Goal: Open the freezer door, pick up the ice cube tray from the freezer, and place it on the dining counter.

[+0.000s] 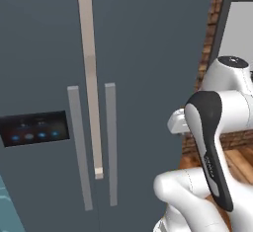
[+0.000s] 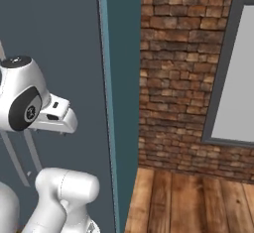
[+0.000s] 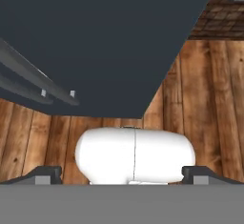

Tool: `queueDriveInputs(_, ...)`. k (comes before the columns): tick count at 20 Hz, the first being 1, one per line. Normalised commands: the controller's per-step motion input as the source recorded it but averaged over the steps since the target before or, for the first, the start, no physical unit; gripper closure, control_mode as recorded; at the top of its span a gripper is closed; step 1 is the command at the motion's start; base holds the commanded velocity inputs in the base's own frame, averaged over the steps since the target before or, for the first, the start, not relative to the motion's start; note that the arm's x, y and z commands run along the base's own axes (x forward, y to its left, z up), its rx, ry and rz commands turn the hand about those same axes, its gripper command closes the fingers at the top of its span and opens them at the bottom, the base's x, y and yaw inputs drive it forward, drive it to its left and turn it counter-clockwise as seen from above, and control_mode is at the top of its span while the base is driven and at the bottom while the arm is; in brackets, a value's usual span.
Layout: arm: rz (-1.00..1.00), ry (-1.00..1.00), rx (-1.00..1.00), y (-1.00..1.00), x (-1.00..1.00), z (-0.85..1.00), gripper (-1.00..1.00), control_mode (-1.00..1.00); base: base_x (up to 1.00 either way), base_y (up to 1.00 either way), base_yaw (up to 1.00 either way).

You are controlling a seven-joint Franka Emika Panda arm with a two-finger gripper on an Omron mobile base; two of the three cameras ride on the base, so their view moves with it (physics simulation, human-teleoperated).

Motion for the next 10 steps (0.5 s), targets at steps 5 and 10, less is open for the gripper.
queueDriveInputs(5,0.0,0.0,0.0,0.0,0.0,0.0,-1.0,1.0,0.22,0.0,0.0)
queueDriveInputs(10,0.0,-0.08,0.0,0.5,-0.13,0.0,-1.0,-1.0,0.0,0.0,0.0)
